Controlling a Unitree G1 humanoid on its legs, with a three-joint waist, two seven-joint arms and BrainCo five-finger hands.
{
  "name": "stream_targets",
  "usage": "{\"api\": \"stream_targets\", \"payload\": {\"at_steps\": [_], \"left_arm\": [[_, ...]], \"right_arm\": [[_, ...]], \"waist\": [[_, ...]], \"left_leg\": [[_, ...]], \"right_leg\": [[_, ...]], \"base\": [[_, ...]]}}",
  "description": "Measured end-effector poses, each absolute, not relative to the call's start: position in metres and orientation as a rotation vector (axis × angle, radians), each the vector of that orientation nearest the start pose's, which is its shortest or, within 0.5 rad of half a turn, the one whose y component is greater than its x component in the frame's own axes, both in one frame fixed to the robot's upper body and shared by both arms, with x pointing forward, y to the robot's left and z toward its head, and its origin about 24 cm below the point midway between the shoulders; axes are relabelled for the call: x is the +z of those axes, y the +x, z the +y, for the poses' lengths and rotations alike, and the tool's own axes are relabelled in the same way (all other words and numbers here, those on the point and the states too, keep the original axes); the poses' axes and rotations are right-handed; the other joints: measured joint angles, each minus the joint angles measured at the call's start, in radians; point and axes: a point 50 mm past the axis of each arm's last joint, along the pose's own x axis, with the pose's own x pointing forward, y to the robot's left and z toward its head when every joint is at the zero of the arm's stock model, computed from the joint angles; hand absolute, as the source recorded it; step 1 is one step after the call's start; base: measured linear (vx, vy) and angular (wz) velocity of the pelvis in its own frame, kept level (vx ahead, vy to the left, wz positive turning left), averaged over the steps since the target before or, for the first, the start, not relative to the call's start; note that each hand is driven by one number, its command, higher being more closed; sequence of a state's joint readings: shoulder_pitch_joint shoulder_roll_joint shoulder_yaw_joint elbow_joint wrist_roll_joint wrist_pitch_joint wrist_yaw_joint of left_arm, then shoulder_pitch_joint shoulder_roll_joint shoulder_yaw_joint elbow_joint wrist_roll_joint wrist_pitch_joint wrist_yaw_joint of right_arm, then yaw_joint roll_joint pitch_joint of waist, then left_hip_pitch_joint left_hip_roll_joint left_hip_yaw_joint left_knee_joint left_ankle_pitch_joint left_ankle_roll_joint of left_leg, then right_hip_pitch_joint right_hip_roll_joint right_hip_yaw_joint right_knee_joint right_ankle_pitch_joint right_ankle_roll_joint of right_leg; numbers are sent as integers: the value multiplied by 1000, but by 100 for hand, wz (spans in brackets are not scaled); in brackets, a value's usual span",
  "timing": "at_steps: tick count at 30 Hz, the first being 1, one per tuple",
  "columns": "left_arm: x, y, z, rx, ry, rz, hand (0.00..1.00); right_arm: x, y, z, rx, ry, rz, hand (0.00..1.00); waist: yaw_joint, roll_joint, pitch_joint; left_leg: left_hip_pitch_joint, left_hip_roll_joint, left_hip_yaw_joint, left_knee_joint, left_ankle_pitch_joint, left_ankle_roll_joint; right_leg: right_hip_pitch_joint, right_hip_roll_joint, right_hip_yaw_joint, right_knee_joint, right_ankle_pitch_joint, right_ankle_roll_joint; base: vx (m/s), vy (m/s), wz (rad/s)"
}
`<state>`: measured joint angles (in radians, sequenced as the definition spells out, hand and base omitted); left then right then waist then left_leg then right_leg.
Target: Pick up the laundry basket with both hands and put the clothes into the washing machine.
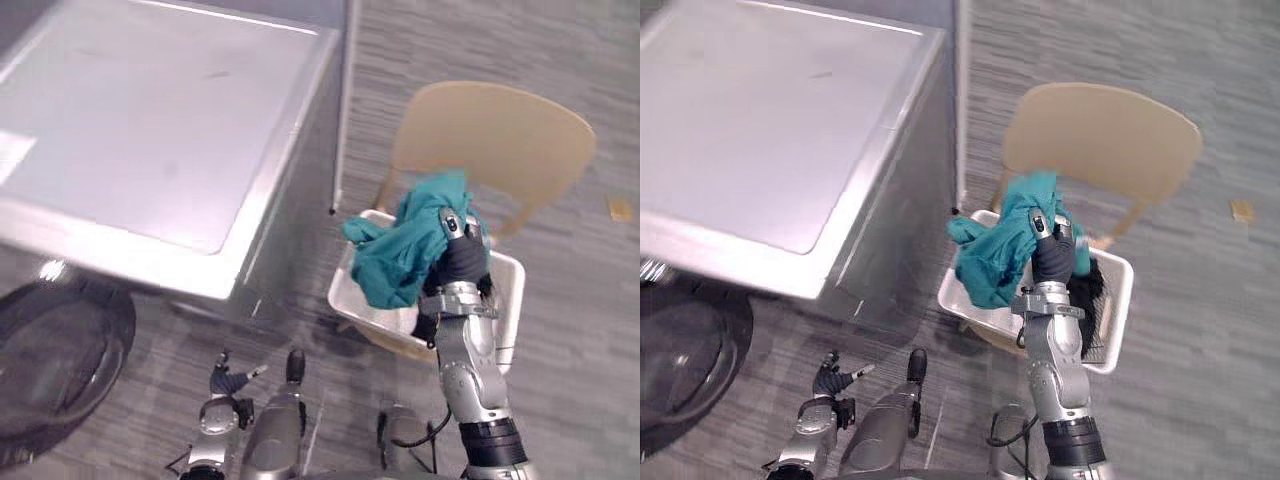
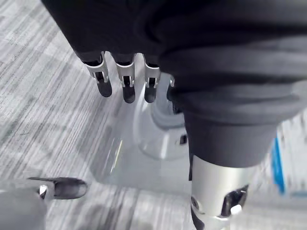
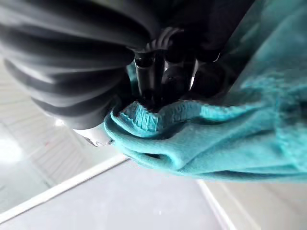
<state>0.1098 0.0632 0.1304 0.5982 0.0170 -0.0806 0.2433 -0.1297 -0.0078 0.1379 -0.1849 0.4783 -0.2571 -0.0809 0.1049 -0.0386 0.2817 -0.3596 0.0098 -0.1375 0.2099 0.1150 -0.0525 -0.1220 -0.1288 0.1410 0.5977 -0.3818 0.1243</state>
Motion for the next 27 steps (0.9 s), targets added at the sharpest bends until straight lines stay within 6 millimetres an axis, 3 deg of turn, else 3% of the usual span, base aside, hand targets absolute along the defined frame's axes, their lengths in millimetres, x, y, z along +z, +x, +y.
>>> {"api": "stream_targets", "payload": {"at_steps": [2, 4, 5, 6, 8, 10, 11, 12, 13, 16, 17, 21, 27], "left_arm": [[-92, 165, 201, 395, 69, 580, 0], [-85, 164, 184, 361, 15, 540, 0], [-76, 169, 173, 304, 0, 494, 0], [-65, 178, 164, 248, -10, 433, 0], [-47, 186, 161, 211, -11, 344, 0], [-24, 192, 163, 196, -15, 224, 0], [-6, 198, 164, 180, -12, 132, 0], [2, 200, 164, 174, -12, 87, 0], [16, 207, 161, 155, -17, 13, 0], [45, 229, 135, 23, -30, -138, 0], [54, 235, 123, -37, -27, -176, 0], [59, 238, 108, -124, 16, -201, 0], [52, 248, 92, -192, 136, -191, 0]], "right_arm": [[141, 258, -120, 137, 521, -523, 100], [138, 257, -128, 133, 464, -515, 100], [136, 258, -134, 123, 415, -507, 100], [137, 261, -139, 109, 368, -513, 100], [137, 265, -141, 100, 334, -514, 100], [138, 266, -138, 123, 303, -517, 100], [137, 266, -135, 140, 300, -510, 100], [136, 267, -133, 150, 298, -502, 100], [133, 268, -132, 160, 292, -485, 100], [134, 270, -131, 201, 267, -477, 100], [134, 270, -129, 213, 270, -476, 100], [135, 267, -95, 347, 309, -460, 100], [119, 255, -30, 629, 338, -340, 100]], "waist": [[16, 28, -23], [1, 82, -40], [-15, 102, -41], [-23, 85, -33], [-21, 75, -42], [-34, 85, -54], [-35, 104, -67], [-35, 101, -68], [-38, 117, -88], [-44, 160, -134], [-46, 158, -143], [-45, 106, -172], [-36, 89, -192]], "left_leg": [[-52, 12, -46, -5, 33, -26], [-53, 29, -99, -101, 83, 49], [-32, 68, -25, -176, -9, 147], [-37, 74, 62, -140, -69, 118], [-23, 54, 126, 14, -54, 96], [32, 54, 149, 123, -85, 60], [97, 60, 161, 159, -125, 24], [137, 62, 166, 156, -153, 21], [219, 63, 169, 113, -180, 6], [345, 96, 197, -141, -157, -25], [361, 108, 195, -193, -157, -26], [362, 97, 173, -210, -155, -28], [376, 67, 161, -216, -125, -4]], "right_leg": [[-5, 17, -79, -42, -74, -47], [-14, 62, -159, -34, -91, -87], [0, 68, -228, -57, -72, -120], [6, 35, -279, -78, -47, -145], [6, 2, -320, -111, -5, -161], [8, 3, -357, -179, 57, -176], [7, 7, -370, -213, 87, -179], [8, 8, -379, -229, 101, -181], [9, 10, -401, -261, 128, -180], [10, 40, -492, -326, 183, -166], [9, 46, -528, -324, 188, -160], [17, 29, -550, -330, 210, -139], [61, 20, -549, -393, 271, -120]], "base": [[-250, -306, 61], [-367, -349, 116], [-342, -221, 150], [-332, -208, 132], [-297, -203, 88], [-241, -132, 62], [-181, -26, 32], [-195, -6, 47], [-155, 23, 62], [-124, 67, 80], [-124, 112, 84], [-117, 119, 32], [-114, 81, 8]]}}
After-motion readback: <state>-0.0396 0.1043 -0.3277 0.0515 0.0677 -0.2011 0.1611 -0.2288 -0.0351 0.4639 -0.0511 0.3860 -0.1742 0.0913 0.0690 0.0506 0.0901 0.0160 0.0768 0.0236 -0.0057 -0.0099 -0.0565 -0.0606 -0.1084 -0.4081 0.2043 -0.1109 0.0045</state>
